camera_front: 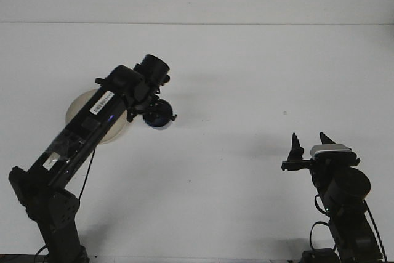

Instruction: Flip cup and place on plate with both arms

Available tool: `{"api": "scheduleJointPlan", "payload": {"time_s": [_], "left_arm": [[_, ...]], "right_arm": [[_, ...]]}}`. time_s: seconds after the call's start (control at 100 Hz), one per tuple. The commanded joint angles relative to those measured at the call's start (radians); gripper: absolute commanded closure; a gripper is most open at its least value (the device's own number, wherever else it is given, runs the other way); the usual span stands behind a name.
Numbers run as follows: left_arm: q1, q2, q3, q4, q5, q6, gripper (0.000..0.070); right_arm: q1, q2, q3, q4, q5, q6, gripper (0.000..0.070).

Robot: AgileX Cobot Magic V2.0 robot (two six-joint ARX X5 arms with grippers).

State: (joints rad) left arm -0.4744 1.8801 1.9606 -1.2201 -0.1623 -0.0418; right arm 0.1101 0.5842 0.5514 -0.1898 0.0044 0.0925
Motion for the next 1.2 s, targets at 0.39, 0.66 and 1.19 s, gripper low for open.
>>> {"api": "scheduleJointPlan", "payload": {"time_s": [0.39, 0.66, 1.19], "left_arm": [[0.414, 0.033, 0.021, 0.024, -0.010, 0.008, 0.0691], [0.510, 0.117, 0.021, 0.017, 0.044, 0.007, 0.0690], [0.533, 0.224, 0.020, 0.018, 0.058, 0.004, 0.0535]], "right_arm": [[0.002, 0.006, -0.001, 0.011, 0.003, -0.011, 0.0222], [0.002, 0.006, -0.001, 0.011, 0.003, -0.011, 0.0223], [0.002, 0.006, -0.001, 0.011, 0.003, -0.011, 0.0222]]}}
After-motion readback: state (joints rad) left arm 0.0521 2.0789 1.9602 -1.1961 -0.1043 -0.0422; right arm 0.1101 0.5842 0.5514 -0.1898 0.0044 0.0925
